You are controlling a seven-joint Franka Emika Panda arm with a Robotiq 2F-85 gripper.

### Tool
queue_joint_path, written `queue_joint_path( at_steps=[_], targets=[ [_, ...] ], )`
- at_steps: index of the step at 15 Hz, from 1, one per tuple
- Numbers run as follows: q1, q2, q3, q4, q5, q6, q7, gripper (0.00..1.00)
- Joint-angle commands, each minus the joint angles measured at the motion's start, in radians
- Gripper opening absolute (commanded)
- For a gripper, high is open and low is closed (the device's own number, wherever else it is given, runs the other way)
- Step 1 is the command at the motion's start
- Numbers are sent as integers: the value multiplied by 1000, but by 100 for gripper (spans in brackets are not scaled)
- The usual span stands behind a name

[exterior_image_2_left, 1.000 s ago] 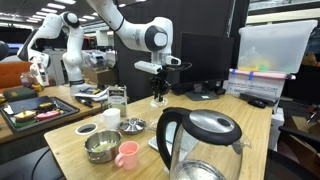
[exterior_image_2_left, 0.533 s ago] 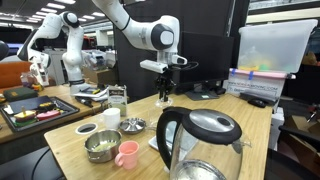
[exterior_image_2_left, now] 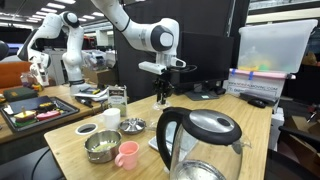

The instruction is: Close the glass jar with the glass lid on the table

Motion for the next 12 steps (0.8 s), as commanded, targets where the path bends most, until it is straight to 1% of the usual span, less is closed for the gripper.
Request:
queue_joint_path(
  at_steps=[1,12],
  targets=[
    [5,-1,5,2,1,-27,2,8],
    [0,7,5,1,10,-60,0,8]
  ],
)
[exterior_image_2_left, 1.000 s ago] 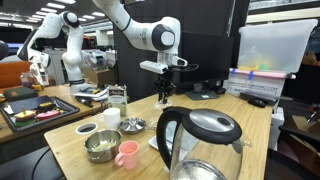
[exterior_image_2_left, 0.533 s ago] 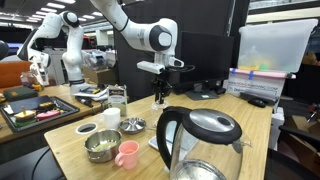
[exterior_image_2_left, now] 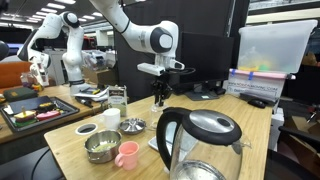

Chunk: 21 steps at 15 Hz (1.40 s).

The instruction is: Close the glass jar with the glass lid on the table

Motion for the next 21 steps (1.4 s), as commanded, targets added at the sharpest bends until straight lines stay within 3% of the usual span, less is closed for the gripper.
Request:
queue_joint_path(
  at_steps=[1,2,3,9,14,17,18,21],
  targets=[
    [-6,3,7,5,14,-32,-1,21],
    [-7,4,9,5,18,-35,-2,56],
    [-8,7,11,7,22,-35,-3,57],
    [-24,18,21,18,92,-54,-14,97],
    [-14,-66,-3,-24,43,5,-17,100],
    [-9,-158,-12,-71,-4,-42,-31,100],
    [-15,-96,-3,-3,21,-37,-14,100],
    [-15,-147,-3,-49,5,-48,-15,100]
  ],
)
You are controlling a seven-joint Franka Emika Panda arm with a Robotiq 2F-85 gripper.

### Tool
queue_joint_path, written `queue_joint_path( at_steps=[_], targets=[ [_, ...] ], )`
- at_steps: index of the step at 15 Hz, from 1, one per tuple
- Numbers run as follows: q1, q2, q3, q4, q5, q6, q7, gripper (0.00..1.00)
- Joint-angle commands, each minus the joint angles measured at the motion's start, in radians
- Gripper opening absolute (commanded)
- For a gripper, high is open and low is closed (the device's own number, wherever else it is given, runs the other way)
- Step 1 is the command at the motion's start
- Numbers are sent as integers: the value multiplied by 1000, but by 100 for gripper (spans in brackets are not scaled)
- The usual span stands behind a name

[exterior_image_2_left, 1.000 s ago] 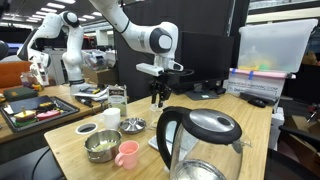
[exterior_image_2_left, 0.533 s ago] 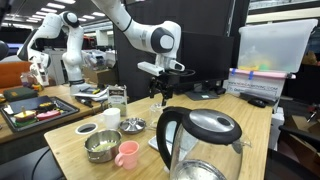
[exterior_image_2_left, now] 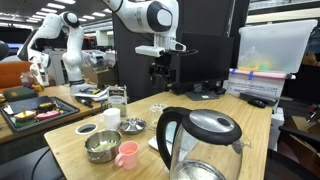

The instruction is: Close the glass jar with the glass lid on the table

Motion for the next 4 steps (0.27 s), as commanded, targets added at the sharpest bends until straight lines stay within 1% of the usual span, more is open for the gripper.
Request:
queue_joint_path(
  at_steps=[1,4],
  targets=[
    [-3,1,3,-3,-2,-2,0,100],
    [-2,2,3,-6,-4,-1,-1,100]
  ],
)
